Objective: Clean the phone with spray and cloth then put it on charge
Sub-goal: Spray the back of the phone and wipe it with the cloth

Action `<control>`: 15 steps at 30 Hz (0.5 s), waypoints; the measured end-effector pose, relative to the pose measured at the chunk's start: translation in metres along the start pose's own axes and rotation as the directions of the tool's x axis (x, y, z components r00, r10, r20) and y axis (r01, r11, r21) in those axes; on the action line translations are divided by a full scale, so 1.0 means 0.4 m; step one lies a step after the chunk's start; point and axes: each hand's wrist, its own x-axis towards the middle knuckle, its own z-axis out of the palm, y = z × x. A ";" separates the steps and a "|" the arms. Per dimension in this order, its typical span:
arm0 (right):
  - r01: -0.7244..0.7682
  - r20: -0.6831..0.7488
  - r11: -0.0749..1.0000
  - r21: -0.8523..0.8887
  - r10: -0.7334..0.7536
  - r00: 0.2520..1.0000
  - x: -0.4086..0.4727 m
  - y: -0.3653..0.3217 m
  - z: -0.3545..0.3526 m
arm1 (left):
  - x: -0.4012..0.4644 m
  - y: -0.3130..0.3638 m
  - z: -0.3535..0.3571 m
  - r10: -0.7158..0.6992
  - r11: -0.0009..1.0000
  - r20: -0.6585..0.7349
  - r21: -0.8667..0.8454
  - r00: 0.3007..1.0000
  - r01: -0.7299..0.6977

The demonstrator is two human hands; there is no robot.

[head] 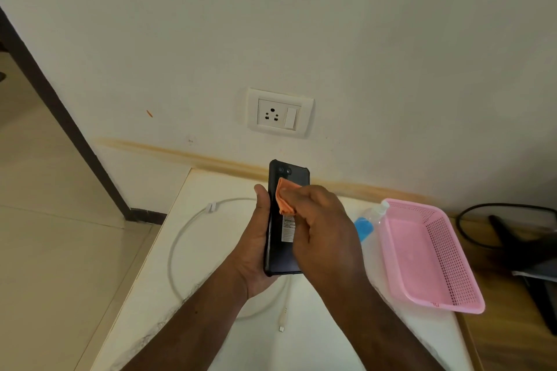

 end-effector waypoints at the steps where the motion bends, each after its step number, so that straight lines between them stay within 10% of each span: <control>1: 0.025 -0.007 1.000 -0.007 -0.025 1.000 -0.011 0.002 -0.002 | -0.002 0.001 0.000 -0.007 1.000 0.008 -0.009 1.000 0.008; 5: 0.001 -0.033 0.992 0.123 0.003 0.999 -0.043 -0.005 -0.009 | -0.001 0.004 0.004 -0.011 1.000 0.074 -0.026 0.997 0.013; 10: -0.371 -0.152 0.609 0.701 0.636 0.756 0.037 -0.015 -0.038 | 0.013 -0.011 0.008 -0.031 1.000 0.036 0.002 0.999 0.031; 15: -0.105 -0.304 0.914 0.391 0.236 0.923 0.080 -0.036 -0.043 | 0.014 -0.012 0.007 -0.016 0.999 0.072 0.049 0.997 0.013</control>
